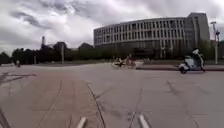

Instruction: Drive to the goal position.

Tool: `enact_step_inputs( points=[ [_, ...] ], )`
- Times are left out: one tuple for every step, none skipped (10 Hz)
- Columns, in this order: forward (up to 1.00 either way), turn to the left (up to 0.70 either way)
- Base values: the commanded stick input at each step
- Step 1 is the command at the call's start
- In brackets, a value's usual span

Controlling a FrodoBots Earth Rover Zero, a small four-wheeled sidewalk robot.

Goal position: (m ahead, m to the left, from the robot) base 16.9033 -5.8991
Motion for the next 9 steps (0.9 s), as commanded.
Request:
enact_step_inputs(
  points=[
    [0.7,0.01],
    [0.7,0.01],
    [0.7,0.01],
    [0.7,0.01],
    [0.7,0.01],
    [0.7,0.01],
    [0.7,0.01],
    [0.7,0.01],
    [0.7,0.01]
  ],
)
